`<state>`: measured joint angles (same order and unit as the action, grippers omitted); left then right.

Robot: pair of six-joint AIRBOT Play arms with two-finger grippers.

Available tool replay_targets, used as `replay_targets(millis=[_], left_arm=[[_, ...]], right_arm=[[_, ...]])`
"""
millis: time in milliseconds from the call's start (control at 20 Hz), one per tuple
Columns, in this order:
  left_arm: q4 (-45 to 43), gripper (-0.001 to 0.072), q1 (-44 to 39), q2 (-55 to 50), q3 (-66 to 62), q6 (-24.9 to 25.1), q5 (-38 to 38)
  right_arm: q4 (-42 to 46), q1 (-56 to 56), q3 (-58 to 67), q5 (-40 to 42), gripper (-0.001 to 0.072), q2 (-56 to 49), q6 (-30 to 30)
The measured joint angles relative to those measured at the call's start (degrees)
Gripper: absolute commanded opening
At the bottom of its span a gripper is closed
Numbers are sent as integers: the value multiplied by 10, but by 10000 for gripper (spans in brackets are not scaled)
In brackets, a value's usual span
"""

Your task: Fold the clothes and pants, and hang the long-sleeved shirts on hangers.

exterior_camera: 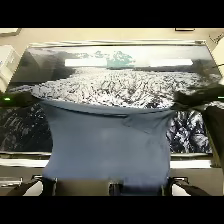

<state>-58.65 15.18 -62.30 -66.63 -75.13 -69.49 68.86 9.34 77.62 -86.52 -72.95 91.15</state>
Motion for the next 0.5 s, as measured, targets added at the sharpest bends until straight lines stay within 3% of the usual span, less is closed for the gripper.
replay_targets(millis=[200, 500], left_arm=[[18, 16, -9, -133, -9, 1, 48], [31, 17, -27, -256, -83, -3, 123]], right_arm=[[-21, -31, -2, 174, 33, -120, 37], [-57, -42, 3, 412, 33, -189, 49]])
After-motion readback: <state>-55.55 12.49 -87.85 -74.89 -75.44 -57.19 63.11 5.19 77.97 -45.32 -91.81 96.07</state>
